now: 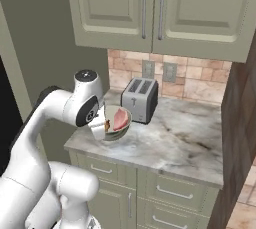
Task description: Place the bowl with the onion and bell pepper on the second highest shelf of the fridge. Place the bowl with the steak and chicken drumstick on the top shelf of the fridge.
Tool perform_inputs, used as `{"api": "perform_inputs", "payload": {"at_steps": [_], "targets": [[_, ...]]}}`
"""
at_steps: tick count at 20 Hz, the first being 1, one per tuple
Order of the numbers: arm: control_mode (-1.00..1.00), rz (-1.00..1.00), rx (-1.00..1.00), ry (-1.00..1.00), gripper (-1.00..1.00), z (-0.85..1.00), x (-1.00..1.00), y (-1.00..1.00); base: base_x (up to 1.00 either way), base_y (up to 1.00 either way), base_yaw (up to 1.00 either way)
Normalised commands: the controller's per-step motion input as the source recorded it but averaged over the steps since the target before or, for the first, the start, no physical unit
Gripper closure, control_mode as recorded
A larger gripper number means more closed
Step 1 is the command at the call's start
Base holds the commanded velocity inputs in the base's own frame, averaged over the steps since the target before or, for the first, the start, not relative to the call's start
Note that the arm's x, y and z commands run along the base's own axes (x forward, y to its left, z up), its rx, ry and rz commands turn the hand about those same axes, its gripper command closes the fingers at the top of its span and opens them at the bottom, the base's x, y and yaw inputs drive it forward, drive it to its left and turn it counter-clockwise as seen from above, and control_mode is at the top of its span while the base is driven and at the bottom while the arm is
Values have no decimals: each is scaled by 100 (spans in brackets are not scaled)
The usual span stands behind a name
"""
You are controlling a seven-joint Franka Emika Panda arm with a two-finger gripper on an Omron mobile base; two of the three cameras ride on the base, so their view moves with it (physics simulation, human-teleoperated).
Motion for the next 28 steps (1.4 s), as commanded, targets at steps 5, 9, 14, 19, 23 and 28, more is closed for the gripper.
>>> {"api": "perform_inputs", "payload": {"at_steps": [5,9,14,19,23,28], "targets": [[-100,3,1,7,-100,-70,60,0,0,0,0],[-100,4,0,2,-100,-61,49,-10,0,0,0],[-100,7,0,3,-100,-59,34,-18,0,0,0],[-100,8,0,7,-100,-28,41,-4,0,0,0],[-100,5,0,8,-100,-1,46,0,0,0,0],[-100,5,0,6,-100,-27,27,0,0,0,0]]}}
